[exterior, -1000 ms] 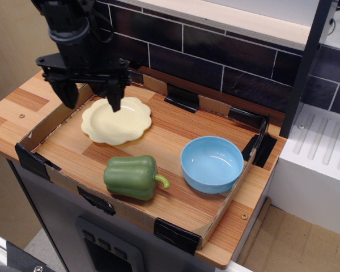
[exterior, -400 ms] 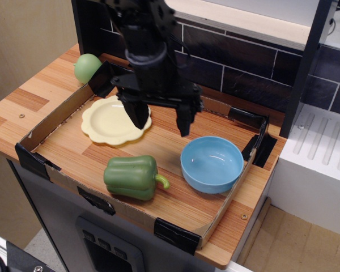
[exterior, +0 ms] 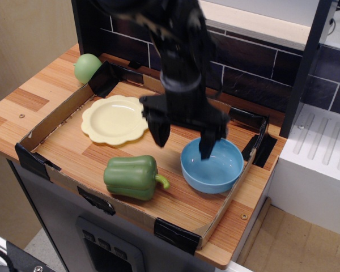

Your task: Put bowl on plate

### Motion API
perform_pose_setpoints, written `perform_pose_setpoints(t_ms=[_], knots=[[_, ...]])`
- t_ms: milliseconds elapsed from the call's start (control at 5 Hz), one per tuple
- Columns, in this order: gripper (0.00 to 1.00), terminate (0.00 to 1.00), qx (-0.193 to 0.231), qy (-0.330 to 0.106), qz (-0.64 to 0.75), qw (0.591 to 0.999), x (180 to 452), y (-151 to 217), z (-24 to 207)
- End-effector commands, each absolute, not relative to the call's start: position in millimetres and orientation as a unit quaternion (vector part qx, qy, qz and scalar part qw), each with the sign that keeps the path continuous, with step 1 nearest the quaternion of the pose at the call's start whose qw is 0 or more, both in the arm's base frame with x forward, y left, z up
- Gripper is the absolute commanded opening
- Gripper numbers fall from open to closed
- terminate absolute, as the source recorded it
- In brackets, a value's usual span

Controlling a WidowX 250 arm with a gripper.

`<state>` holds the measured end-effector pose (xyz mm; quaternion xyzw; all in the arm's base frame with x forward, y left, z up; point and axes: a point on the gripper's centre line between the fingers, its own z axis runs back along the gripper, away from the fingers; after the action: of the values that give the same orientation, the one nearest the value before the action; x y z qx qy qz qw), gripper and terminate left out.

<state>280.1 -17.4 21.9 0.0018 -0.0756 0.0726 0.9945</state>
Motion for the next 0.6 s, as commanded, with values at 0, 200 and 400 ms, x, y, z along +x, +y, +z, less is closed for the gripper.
perform_pose_setpoints(t_ms=[0, 200, 400], knots=[[0.00, 0.00, 0.007, -0.084, 0.067, 0.994, 278.0, -15.1, 12.6], [0.00, 0.00, -0.006, -0.087, 0.073, 0.994, 278.0, -13.3, 20.8], [0.00, 0.00, -0.016, -0.093, 0.101, 0.990, 277.7, 2.0, 36.9]])
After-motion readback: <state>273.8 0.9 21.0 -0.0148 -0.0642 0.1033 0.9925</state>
